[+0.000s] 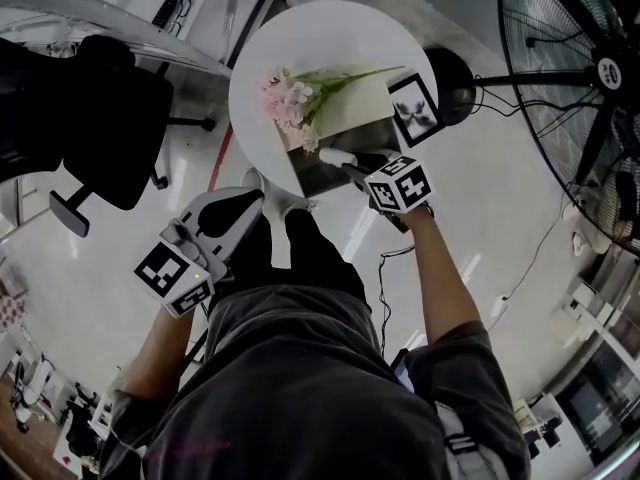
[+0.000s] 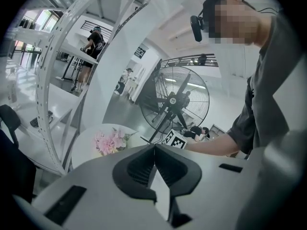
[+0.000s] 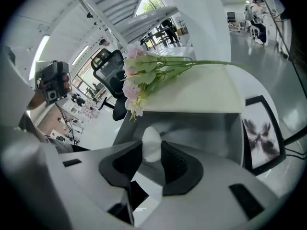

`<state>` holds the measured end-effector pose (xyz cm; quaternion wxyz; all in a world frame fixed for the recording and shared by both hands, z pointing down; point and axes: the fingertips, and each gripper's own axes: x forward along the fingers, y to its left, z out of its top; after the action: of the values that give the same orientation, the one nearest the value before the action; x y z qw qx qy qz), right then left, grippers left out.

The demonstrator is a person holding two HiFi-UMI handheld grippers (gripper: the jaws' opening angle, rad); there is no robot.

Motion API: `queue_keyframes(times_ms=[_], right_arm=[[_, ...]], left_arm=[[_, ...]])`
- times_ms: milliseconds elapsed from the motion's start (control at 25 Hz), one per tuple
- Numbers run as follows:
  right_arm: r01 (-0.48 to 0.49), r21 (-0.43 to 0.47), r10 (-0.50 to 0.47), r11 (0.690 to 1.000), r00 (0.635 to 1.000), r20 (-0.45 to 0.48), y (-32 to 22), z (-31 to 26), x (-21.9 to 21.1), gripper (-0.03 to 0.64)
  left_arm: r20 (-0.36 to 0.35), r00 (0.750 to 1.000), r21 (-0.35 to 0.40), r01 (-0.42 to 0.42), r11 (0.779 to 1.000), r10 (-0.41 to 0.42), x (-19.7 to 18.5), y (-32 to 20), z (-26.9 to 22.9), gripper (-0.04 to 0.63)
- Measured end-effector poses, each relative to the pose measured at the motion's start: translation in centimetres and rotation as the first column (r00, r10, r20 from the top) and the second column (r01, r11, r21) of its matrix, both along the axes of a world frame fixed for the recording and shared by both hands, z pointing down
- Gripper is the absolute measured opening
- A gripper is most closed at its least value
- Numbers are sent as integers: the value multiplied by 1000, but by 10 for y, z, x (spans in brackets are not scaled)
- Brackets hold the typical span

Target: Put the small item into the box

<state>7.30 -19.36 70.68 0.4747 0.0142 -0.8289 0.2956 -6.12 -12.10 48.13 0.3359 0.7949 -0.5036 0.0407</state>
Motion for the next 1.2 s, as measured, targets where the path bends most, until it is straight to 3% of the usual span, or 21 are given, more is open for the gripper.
queue_keyframes(times_ms=[360, 600, 920, 1200], right_arm=[[30, 54, -24, 998, 994, -109, -4, 20, 6, 161], [-33, 95, 44, 995, 992, -116, -13, 13, 11, 193], [-249, 132, 248, 960, 969, 25, -25, -46, 12, 175], [-469, 116, 433, 875, 868, 242, -16, -131, 5, 106]], left_arm=[[-8, 1000, -10, -6, 1000, 5, -8, 5, 4, 18], [-10, 1000, 6, -23, 1000, 24, -14, 8, 0, 18], [-1, 996, 60, -88, 994, 89, -18, 13, -22, 18], [18, 988, 132, -155, 979, 154, -26, 17, -56, 18]])
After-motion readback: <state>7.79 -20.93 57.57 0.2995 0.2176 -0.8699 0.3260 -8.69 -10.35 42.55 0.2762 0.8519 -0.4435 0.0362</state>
